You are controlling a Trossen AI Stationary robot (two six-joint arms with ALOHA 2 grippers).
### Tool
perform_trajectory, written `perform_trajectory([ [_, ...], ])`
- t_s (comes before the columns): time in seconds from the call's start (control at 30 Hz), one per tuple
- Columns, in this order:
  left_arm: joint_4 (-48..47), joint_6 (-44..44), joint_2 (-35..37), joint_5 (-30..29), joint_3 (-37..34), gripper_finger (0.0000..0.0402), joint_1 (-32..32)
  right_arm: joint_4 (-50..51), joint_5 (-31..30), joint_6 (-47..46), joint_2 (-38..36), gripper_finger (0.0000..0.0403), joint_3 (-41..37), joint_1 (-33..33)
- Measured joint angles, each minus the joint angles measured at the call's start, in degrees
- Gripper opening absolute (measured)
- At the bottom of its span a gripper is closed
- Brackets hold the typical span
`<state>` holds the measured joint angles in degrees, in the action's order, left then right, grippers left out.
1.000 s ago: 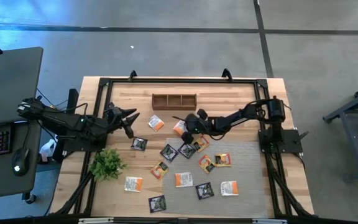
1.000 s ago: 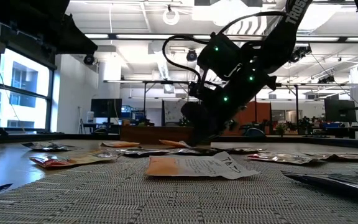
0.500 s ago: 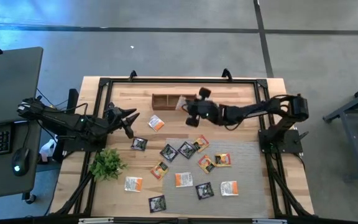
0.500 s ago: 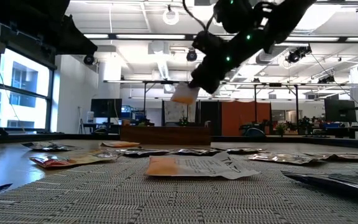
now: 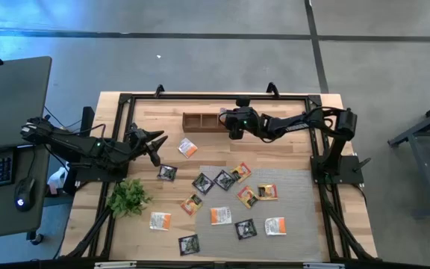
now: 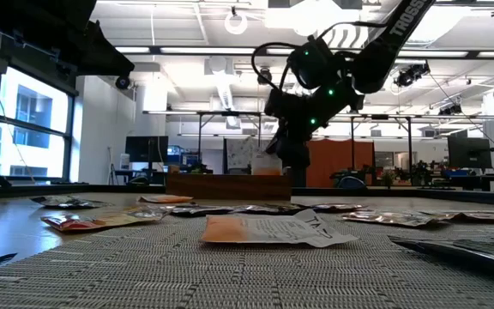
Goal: Pick & Place Tea
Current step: Put the white tea bag into the right section of the wooden organizer
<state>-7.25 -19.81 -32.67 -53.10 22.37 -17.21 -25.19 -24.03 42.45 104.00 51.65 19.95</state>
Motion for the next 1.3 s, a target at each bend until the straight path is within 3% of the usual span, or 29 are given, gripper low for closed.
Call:
perform_trajectory([
  [0.27, -0.2, 0.0, 0.0, 0.0, 0.0, 0.0115, 0.0, 0.0, 2.2, 3.0, 0.4, 0.0024, 0.0, 0.4],
  [0.67, -0.2, 0.0, 0.0, 1.3, 0.0, 0.0115, 0.0, -2.6, 0.1, 0.6, 0.4, 0.0112, 0.0, -2.0],
  [0.73, -0.2, 0.0, 0.0, 1.3, 0.0, 0.0115, 0.0, -4.9, 3.2, -1.7, 0.3, 0.0120, 0.1, -4.0],
  [0.87, -0.2, 0.0, 0.0, 1.4, 0.0, 0.0115, 0.0, -6.8, 16.2, -8.3, 0.3, 0.0127, 0.1, -7.8],
  [0.97, -0.3, -0.7, 0.0, 2.0, 0.0, 0.0115, 0.0, -7.4, 19.0, -13.8, 0.3, 0.0130, 0.1, -10.2],
  [1.07, -1.8, -7.1, -0.3, 4.7, 0.0, 0.0115, 0.0, -6.8, 19.5, -19.9, 0.3, 0.0131, 0.1, -11.6],
  [1.2, -8.5, -23.5, -3.6, 5.4, 0.0, 0.0115, 0.4, -8.7, 25.7, -25.7, 0.3, 0.0131, 0.1, -13.4],
  [1.3, -12.5, -32.7, -8.0, 8.1, -0.1, 0.0115, 3.9, -12.7, 25.8, -27.8, 1.2, 0.0131, 0.1, -14.3],
])
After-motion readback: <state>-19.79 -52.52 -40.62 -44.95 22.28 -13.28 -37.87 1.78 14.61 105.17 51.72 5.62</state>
